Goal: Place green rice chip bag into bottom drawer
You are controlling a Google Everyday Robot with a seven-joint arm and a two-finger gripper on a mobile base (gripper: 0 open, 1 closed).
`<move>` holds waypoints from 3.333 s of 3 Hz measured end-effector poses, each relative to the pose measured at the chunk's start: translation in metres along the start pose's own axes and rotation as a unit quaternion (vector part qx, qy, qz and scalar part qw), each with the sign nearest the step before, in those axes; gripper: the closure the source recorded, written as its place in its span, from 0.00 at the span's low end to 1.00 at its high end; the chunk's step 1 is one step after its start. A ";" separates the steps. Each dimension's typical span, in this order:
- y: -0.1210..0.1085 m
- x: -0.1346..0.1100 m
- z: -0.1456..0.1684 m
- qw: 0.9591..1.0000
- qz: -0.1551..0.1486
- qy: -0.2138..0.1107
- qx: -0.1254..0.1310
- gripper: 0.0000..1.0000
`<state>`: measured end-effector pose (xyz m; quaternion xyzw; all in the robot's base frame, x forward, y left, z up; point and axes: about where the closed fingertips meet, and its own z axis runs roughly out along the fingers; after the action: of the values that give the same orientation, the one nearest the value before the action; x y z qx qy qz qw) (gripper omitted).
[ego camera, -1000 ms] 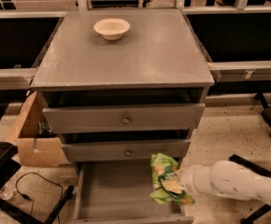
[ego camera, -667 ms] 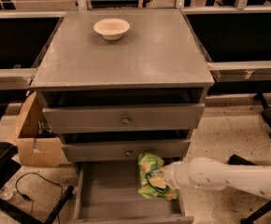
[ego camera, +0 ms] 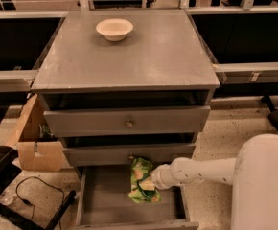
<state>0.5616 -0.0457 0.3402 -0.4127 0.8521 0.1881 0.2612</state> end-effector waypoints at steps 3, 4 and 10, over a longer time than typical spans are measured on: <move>-0.012 0.081 0.041 0.997 0.007 0.077 -0.026 0.81; -0.012 0.081 0.041 0.997 0.007 0.077 -0.026 0.50; 0.005 0.045 -0.058 0.996 -0.048 0.022 0.066 0.00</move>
Offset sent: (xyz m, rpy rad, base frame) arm -0.0345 -0.0557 -0.1266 -0.1596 0.2240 0.0452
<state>0.5173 -0.1010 0.3597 -0.4394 0.8472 0.1099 0.2778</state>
